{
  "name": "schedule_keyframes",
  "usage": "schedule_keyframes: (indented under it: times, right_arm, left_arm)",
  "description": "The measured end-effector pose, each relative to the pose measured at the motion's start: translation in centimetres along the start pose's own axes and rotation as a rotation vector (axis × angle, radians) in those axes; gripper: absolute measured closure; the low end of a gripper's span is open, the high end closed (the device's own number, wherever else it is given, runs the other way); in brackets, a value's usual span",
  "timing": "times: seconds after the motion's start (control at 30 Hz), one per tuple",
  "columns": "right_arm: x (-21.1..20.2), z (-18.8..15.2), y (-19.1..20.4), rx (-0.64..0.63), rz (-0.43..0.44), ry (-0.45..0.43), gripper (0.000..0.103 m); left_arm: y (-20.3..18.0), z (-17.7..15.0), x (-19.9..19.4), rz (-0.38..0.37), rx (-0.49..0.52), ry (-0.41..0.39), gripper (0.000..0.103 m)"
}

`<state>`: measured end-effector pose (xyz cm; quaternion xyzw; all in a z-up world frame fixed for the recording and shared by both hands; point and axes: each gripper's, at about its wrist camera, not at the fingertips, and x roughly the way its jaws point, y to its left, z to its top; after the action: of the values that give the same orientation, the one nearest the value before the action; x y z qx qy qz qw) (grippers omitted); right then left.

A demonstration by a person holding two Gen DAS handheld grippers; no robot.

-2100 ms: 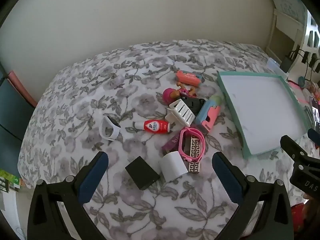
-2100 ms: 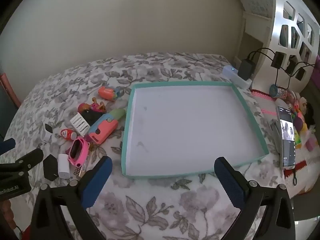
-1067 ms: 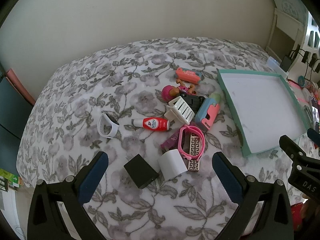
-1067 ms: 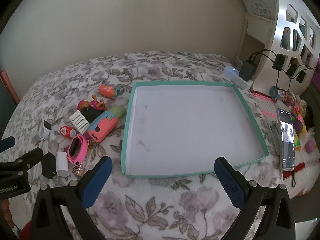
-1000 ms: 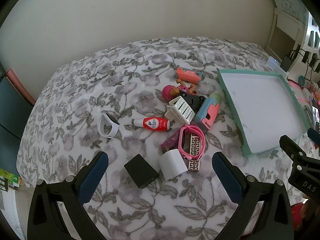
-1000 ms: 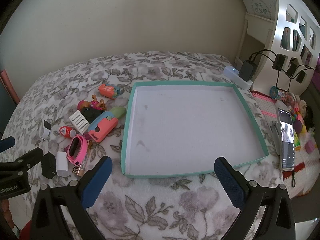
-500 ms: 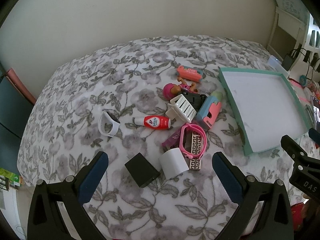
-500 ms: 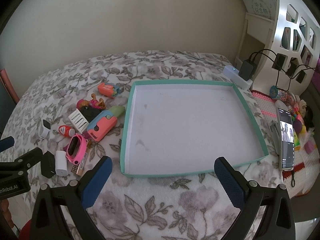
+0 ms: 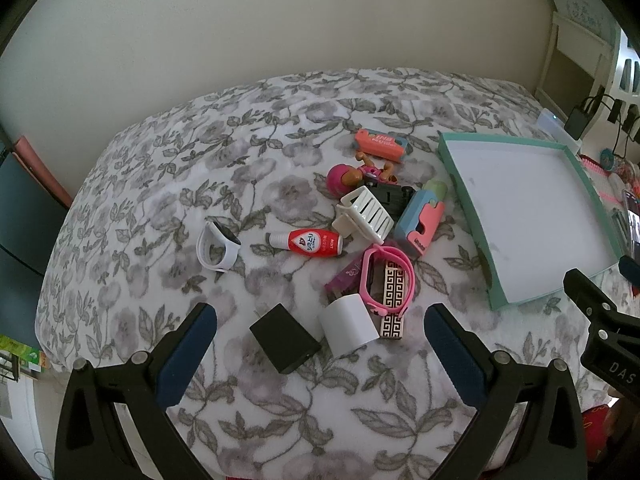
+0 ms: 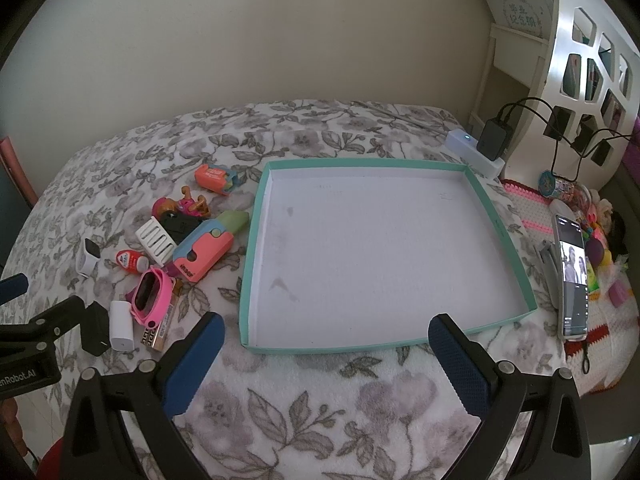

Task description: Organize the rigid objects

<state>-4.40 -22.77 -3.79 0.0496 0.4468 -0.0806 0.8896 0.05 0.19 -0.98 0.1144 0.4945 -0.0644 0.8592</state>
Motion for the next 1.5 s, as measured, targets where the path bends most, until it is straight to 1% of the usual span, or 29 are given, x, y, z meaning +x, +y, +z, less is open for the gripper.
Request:
schedule_keyframes:
  times: [0.9, 1.07, 1.13, 1.2, 1.23, 1.3, 1.37, 1.5]
  right_arm:
    - [0.1, -0.1, 0.1, 0.002, -0.003, 0.007, 0.000]
    - [0.0, -0.1, 0.2, 0.000, -0.003, 0.006, 0.000]
    - [0.0, -0.1, 0.4, 0.003, 0.012, 0.002, 0.000]
    - [-0.2, 0.1, 1.0, -0.011, 0.058, -0.005, 0.000]
    - [-0.2, 0.2, 1.5, -0.026, 0.082, -0.005, 0.000]
    - [-0.1, 0.4, 2.5, -0.054, 0.125, 0.000, 0.000]
    - [0.2, 0.4, 3.7, -0.078, 0.161, 0.014, 0.000]
    - [1.1, 0.7, 6.3, -0.125, 0.214, 0.053, 0.000]
  left_arm:
    - [-0.1, 0.0, 0.1, 0.001, 0.000, 0.005, 0.000]
    - [0.0, 0.0, 0.2, -0.011, -0.012, 0.007, 0.000]
    - [0.8, 0.0, 0.1, -0.031, -0.046, 0.004, 0.000]
    - [1.6, 0.0, 0.5, -0.052, -0.083, 0.017, 0.000]
    - [2.1, 0.0, 0.9, -0.045, -0.096, 0.027, 0.000]
    - [2.9, -0.1, 1.8, -0.002, -0.100, 0.048, 0.000]
    - [3.7, -0.3, 2.7, 0.024, -0.119, 0.074, 0.000]
    - [5.3, -1.1, 5.0, 0.015, -0.185, 0.150, 0.000]
